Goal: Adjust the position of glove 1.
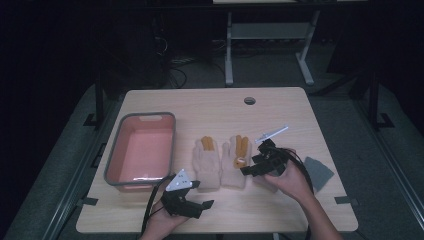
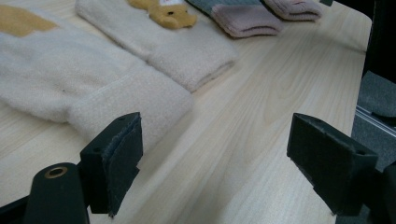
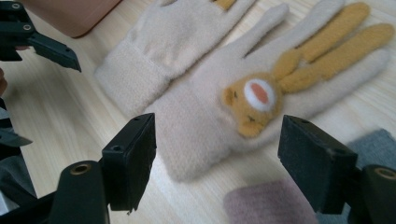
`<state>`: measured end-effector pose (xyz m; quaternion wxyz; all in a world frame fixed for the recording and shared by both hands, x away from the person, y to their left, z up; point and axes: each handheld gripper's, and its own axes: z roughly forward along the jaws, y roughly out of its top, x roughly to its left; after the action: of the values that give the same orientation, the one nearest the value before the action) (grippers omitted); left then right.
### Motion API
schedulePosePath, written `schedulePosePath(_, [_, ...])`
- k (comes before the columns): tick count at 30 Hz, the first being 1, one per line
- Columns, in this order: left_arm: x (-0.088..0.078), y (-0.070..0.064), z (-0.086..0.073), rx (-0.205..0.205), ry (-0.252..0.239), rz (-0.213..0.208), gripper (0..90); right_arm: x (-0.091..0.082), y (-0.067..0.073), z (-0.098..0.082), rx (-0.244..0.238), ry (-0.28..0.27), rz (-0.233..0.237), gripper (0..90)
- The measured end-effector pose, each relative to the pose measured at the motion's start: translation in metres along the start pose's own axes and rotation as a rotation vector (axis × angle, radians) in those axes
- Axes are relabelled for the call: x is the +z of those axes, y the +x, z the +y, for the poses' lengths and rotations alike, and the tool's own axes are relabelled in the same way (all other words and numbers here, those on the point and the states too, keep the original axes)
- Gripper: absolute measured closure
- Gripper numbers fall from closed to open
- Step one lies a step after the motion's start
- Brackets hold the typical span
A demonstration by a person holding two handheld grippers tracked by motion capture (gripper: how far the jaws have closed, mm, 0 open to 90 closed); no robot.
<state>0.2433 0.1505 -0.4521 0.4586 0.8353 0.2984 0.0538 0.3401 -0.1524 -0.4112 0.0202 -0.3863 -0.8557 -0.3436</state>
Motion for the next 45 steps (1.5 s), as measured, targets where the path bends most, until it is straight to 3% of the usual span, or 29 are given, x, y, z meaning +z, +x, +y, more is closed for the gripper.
schedulePosePath(9, [-0.001, -0.002, 0.0, 0.009, -0.002, 0.004, 18.2, 0.017, 0.001, 0.015, -0.016, 0.047, -0.019, 28.4])
schedulePosePath(24, [-0.003, -0.004, 0.0, 0.01, -0.005, 0.003, 18.2, 0.048, -0.001, 0.038, -0.031, 0.148, -0.115, 33.0])
schedulePosePath(25, [-0.003, -0.004, 0.0, 0.011, -0.005, 0.002, 18.2, 0.052, 0.0, 0.039, -0.033, 0.165, -0.143, 35.3])
schedulePosePath(29, [-0.002, -0.004, -0.001, 0.009, -0.004, -0.001, 18.2, 0.06, 0.001, 0.04, -0.047, 0.195, -0.179, 39.6])
schedulePosePath(35, [-0.002, -0.004, -0.002, 0.007, -0.001, 0.002, 18.2, 0.07, 0.007, 0.035, -0.101, 0.233, -0.293, 52.5])
schedulePosePath(45, [-0.005, -0.006, -0.003, 0.014, -0.005, 0.012, 18.4, 0.066, 0.008, 0.036, -0.113, 0.227, -0.288, 61.7])
